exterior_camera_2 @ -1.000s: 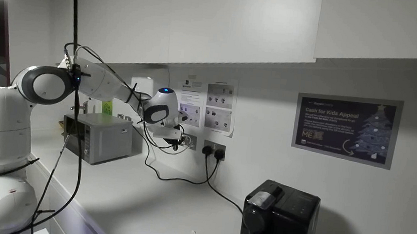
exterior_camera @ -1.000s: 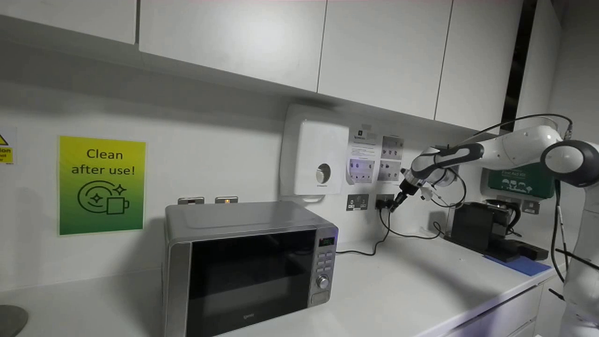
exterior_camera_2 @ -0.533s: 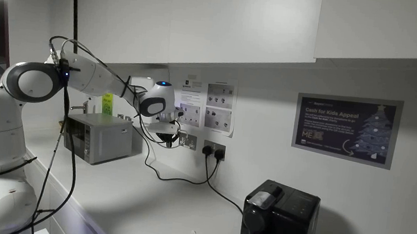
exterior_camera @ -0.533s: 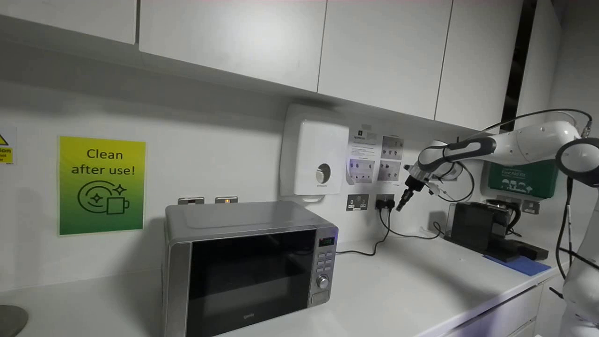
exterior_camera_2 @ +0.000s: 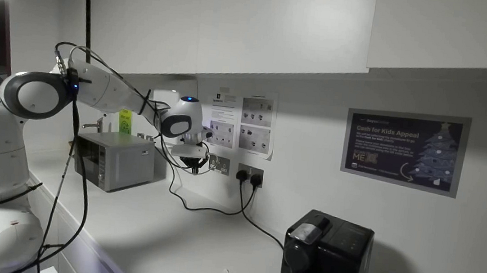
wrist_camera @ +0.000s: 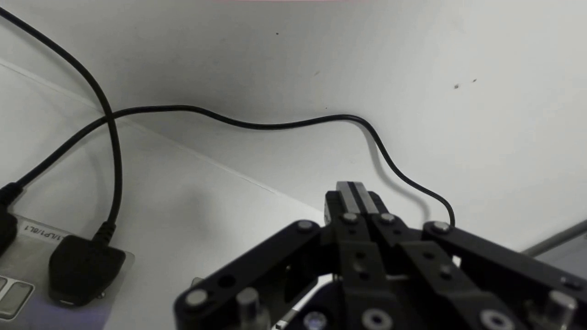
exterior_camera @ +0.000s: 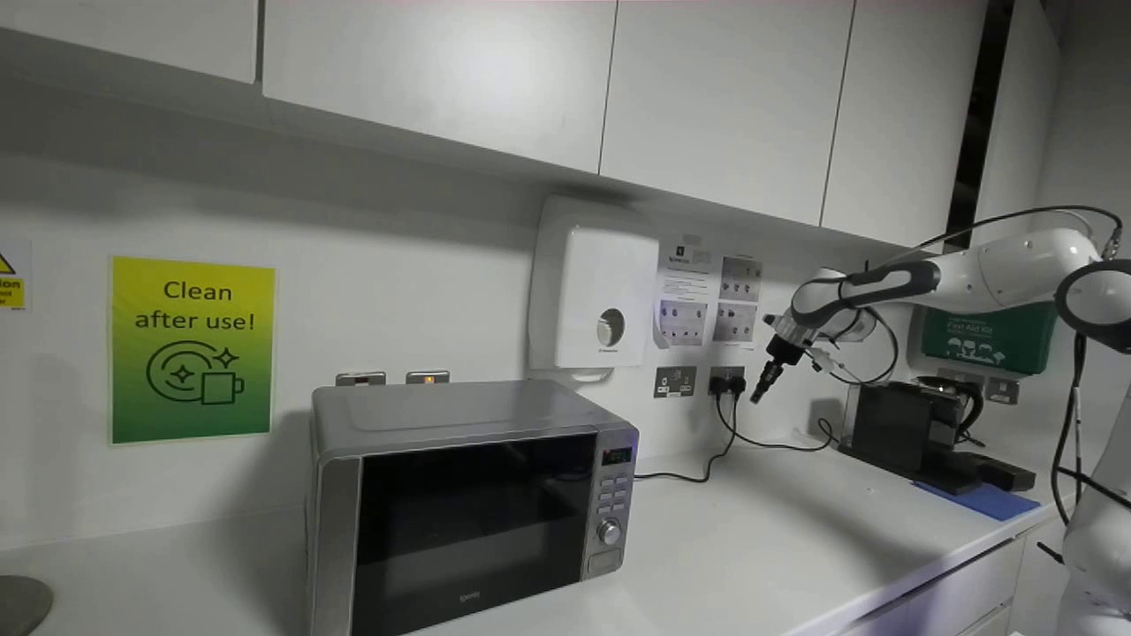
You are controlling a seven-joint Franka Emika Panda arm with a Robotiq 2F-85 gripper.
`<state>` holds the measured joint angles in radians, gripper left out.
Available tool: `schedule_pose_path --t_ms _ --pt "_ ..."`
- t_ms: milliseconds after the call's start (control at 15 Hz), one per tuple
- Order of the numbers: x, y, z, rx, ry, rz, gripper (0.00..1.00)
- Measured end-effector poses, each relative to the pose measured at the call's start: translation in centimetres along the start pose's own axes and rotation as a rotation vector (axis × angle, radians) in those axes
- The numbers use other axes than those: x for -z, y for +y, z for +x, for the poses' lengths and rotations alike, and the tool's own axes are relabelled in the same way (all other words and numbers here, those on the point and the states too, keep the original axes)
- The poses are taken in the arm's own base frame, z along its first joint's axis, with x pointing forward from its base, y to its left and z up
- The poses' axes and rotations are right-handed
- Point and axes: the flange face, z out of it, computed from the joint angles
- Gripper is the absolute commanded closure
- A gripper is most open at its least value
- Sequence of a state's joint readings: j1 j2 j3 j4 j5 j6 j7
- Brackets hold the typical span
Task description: Press a button on the wall
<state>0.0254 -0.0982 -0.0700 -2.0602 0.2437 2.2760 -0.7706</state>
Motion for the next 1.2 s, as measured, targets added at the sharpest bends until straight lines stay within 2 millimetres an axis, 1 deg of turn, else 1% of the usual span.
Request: schedule_pose_path --t_ms 200,400,733,1200 --pt "0.3 -0.4 -0.6 0.029 -0.001 0.002 1.0" --pt "0.7 -1.0 -1.5 0.068 -0.001 0.006 1.0" --pt "2.0 -1.9 -3.7 0.111 0.009 0.004 1.0" --pt "4.2 -2.8 -6.7 0.118 0.035 -0.005 1.0"
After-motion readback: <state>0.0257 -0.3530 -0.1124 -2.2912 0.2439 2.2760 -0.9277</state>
